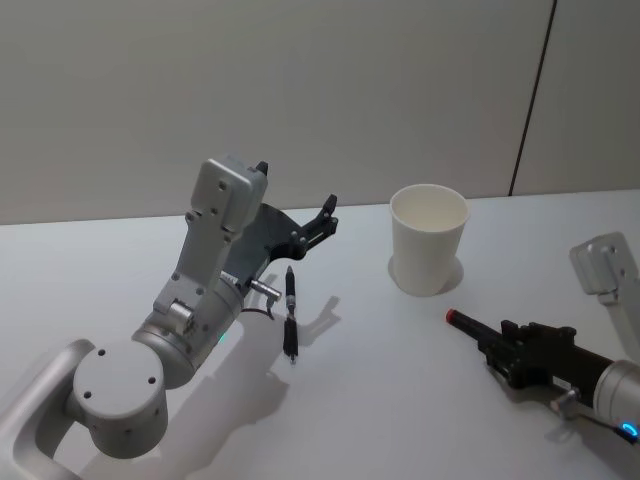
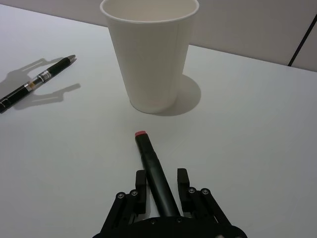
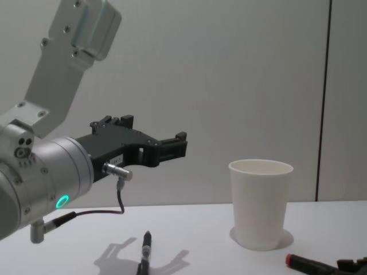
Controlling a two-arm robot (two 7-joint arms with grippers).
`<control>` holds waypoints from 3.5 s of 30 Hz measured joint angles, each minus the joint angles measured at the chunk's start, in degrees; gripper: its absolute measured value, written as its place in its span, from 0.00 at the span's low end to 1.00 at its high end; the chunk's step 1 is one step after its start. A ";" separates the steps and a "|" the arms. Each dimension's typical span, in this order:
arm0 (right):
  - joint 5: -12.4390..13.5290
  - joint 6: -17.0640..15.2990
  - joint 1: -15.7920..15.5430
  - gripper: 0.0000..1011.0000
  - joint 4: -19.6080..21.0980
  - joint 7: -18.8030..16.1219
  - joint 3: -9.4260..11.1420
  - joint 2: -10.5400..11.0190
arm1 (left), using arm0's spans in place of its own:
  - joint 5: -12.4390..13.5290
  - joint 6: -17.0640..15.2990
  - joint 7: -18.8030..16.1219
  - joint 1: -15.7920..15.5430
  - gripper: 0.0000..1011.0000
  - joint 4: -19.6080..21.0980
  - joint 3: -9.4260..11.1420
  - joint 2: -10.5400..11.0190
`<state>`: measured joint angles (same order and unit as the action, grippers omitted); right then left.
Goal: Place the pen into the pen holder.
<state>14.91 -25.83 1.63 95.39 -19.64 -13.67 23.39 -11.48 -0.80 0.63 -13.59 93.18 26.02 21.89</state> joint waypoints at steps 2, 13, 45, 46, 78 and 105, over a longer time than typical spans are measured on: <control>0.00 -0.01 0.01 0.36 -0.02 -0.01 0.00 0.00 | 0.00 0.00 0.00 0.00 0.99 0.00 0.00 0.00; 0.12 0.39 0.02 0.29 -0.11 -0.62 -0.05 0.04 | 0.00 0.00 0.00 0.00 0.99 0.00 0.00 0.00; 0.83 8.01 -1.18 0.19 0.38 -2.93 -0.45 0.79 | 0.00 0.00 0.00 0.00 0.99 0.00 0.00 0.00; 0.95 9.09 -1.29 0.19 0.58 -3.21 -0.42 0.90 | 0.00 0.00 0.00 0.00 0.99 0.00 0.00 0.00; 7.50 33.51 3.75 0.19 0.56 -10.62 0.64 -1.42 | 0.00 0.00 0.00 0.00 0.99 0.00 0.00 0.00; -0.16 42.55 14.82 0.19 -12.19 -9.27 -1.21 -8.07 | 0.00 0.00 0.00 0.00 0.99 0.00 0.00 0.00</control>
<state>14.74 16.72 16.46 83.20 -28.90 -14.88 15.32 -11.48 -0.79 0.63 -13.59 93.18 26.02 21.89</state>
